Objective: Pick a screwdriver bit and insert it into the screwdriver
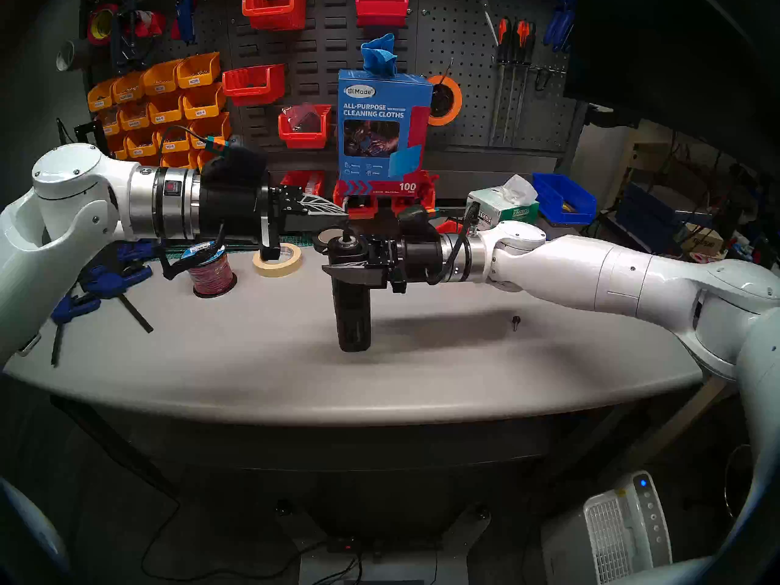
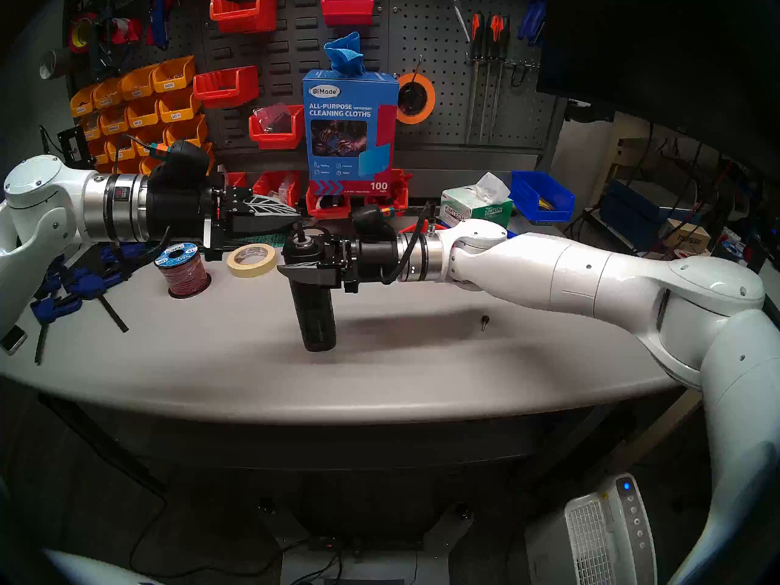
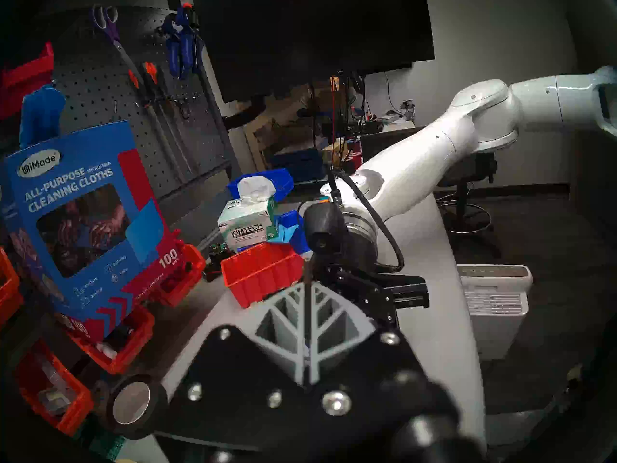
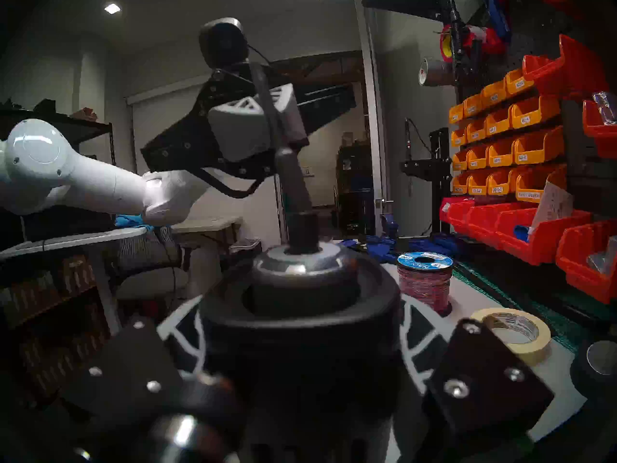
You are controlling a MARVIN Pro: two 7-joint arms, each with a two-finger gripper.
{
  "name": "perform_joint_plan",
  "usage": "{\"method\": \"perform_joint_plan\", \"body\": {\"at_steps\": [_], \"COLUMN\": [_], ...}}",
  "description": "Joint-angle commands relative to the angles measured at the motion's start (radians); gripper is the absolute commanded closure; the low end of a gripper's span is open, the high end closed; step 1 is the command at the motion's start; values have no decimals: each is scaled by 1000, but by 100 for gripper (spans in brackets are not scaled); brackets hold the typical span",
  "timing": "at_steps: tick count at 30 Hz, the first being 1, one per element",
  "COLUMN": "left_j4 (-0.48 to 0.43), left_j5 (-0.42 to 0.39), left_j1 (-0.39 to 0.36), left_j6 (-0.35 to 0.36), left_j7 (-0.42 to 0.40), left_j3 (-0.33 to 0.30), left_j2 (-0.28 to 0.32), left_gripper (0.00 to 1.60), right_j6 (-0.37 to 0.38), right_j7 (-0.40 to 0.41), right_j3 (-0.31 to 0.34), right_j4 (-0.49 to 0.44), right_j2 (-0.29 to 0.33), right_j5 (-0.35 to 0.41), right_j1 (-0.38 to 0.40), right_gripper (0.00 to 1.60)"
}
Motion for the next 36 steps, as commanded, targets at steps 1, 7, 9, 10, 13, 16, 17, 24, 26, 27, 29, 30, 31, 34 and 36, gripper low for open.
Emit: {"method": "perform_joint_plan", "body": {"at_steps": [1,7,9,10,13,16,17,24,26,27,29,30,31,34,36], "left_j4": [9,31,42,49,65,82,87,106,109,111,111,114,114,108,104], "left_j5": [10,15,18,18,26,41,43,47,50,48,48,42,42,39,34], "left_j1": [-76,-120,-135,-143,-163,-181,-183,-181,-177,-173,-161,-156,-153,-134,-122], "left_j6": [8,17,23,25,32,42,43,50,47,46,41,38,36,25,19], "left_j7": [-25,-76,-93,-103,-119,-124,-126,-132,-137,-141,-136,-139,-140,-142,-141], "left_j3": [10,34,44,48,57,67,69,62,60,58,53,51,50,44,40], "left_j2": [-26,-57,-65,-70,-80,-89,-90,-103,-103,-104,-103,-105,-104,-99,-96], "left_gripper": [160,160,160,160,160,160,160,160,160,160,160,160,160,160,160], "right_j6": [-1,4,7,9,11,14,14,18,21,22,24,25,25,23,23], "right_j7": [16,25,30,33,43,50,52,63,69,71,76,79,80,89,96], "right_j3": [20,18,18,17,18,18,18,19,19,19,18,18,18,21,21], "right_j4": [-4,-3,0,1,7,12,13,24,29,32,37,40,42,50,56], "right_j2": [-7,-7,-8,-9,-11,-12,-13,-17,-20,-21,-24,-25,-26,-29,-31], "right_j5": [7,10,10,10,12,13,13,13,15,15,15,14,14,17,18], "right_j1": [23,21,21,21,21,22,22,25,25,26,26,27,27,25,25], "right_gripper": [122,122,122,122,123,123,122,123,123,123,123,123,124,124,125]}}
